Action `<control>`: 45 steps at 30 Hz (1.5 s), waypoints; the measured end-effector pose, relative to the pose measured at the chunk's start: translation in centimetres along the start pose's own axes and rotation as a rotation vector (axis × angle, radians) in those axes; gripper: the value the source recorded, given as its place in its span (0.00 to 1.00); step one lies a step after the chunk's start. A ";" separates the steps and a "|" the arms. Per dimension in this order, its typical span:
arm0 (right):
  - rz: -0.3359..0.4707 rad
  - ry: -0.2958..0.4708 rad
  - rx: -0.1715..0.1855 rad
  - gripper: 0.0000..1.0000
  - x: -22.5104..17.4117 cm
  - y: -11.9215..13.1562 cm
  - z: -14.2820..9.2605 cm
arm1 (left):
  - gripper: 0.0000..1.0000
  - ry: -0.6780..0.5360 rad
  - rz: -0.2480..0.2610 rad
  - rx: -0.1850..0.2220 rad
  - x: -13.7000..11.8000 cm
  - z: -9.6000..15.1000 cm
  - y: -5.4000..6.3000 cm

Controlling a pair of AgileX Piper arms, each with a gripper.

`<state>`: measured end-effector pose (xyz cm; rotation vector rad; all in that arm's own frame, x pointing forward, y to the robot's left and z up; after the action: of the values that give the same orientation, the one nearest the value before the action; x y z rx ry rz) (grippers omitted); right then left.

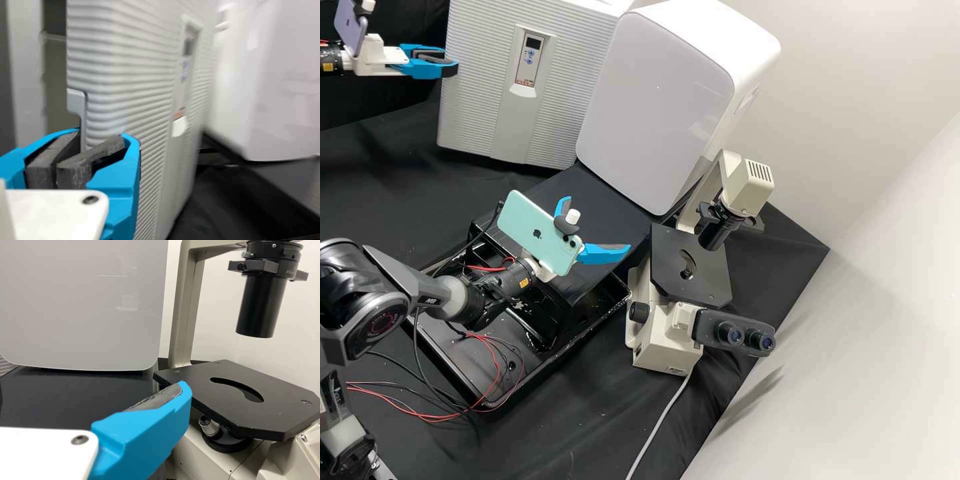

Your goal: Open the incubator door

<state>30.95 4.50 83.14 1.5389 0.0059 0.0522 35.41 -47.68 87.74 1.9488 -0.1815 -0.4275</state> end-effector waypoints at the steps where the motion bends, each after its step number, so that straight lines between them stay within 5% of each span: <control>1: 0.000 0.000 0.000 1.00 0.0 0.0 0.0 | 0.00 -0.006 -0.002 0.007 -0.4 0.2 0.0; 4: 0.000 0.000 0.000 1.00 0.0 0.0 0.0 | 0.00 -0.024 0.010 0.011 -1.9 0.7 0.1; 8: 0.000 0.000 0.000 1.00 0.0 0.0 0.0 | 0.00 -0.006 0.115 -0.030 -3.7 1.0 1.3; 12: 0.000 0.000 0.000 1.00 0.0 0.0 0.0 | 0.00 0.019 0.165 -0.054 -4.8 1.1 1.7; 22: 0.000 0.000 0.000 1.00 0.0 0.0 0.0 | 0.00 0.062 0.202 -0.083 -5.8 1.1 1.7; 25: 0.000 0.000 0.000 1.00 0.0 0.0 0.0 | 0.00 0.082 0.219 -0.062 -5.8 1.0 1.8; 30: 0.000 0.000 0.000 1.00 0.0 0.0 0.0 | 0.00 0.118 0.215 -0.059 -5.3 0.4 1.4; 35: 0.000 0.000 0.000 1.00 0.0 0.0 0.0 | 0.00 0.146 0.154 -0.021 -3.4 -0.4 0.8; 45: 0.000 0.000 0.000 1.00 0.0 0.0 0.0 | 0.00 0.184 0.123 0.018 1.1 -2.7 1.6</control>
<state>30.95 4.50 83.14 1.5389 0.0059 0.0522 37.59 -46.37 89.97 1.9700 -0.1862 -0.1653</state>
